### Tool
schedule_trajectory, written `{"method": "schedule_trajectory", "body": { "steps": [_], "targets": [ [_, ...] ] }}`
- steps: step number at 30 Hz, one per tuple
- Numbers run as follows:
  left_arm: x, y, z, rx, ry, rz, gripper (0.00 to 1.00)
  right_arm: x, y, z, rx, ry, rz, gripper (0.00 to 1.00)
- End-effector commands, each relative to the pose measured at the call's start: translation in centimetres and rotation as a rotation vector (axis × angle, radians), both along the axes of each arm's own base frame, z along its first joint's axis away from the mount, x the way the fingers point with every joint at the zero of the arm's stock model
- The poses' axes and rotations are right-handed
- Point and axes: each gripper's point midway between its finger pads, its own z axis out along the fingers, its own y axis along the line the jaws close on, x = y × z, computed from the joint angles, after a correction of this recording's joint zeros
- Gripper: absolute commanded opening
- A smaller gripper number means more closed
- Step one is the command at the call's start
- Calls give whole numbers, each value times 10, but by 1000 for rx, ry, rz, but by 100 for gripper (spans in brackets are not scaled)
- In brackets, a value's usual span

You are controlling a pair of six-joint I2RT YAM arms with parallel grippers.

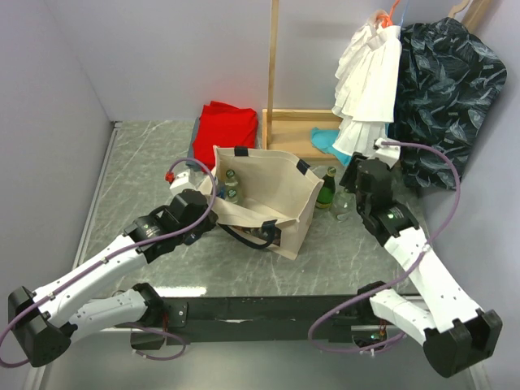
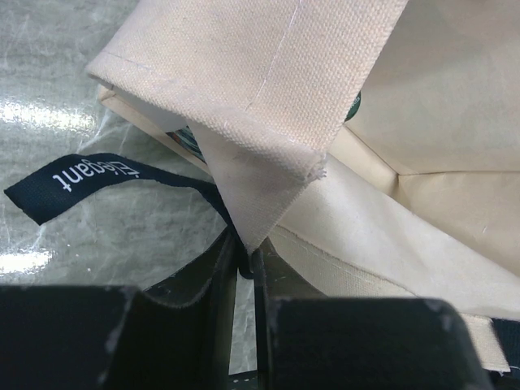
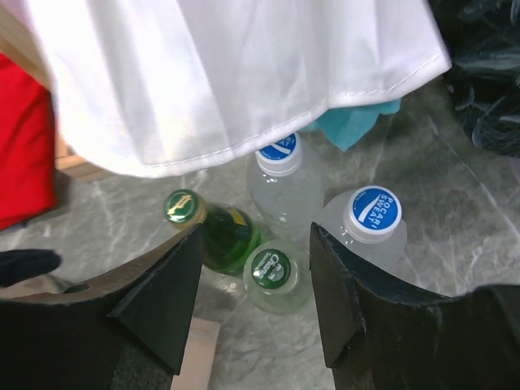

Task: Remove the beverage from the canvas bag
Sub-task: Place the drink at the center of the board.

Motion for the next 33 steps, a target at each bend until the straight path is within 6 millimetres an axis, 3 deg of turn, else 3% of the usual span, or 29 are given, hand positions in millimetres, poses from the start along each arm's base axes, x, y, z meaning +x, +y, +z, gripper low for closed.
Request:
{"method": "schedule_trajectory", "body": {
  "steps": [1, 9, 11, 19, 29, 33],
  "targets": [
    [-2, -8, 7, -6, 2, -40, 16, -10, 2, 48, 34, -100, 44, 62],
    [-3, -9, 7, -17, 1, -42, 15, -25, 45, 89, 69, -173, 334, 62],
    [-3, -8, 8, -20, 0, -41, 15, -27, 55, 91, 65, -156, 394, 62],
    [-6, -3, 7, -13, 4, -25, 14, -22, 99, 83, -4, -57, 530, 63],
    [-12, 5, 11, -31, -5, -6, 15, -10, 159, 86, -60, -30, 630, 64],
    [-14, 4, 10, -48, -1, -9, 14, -9, 180, 78, -57, -7, 679, 64]
  ]
}}
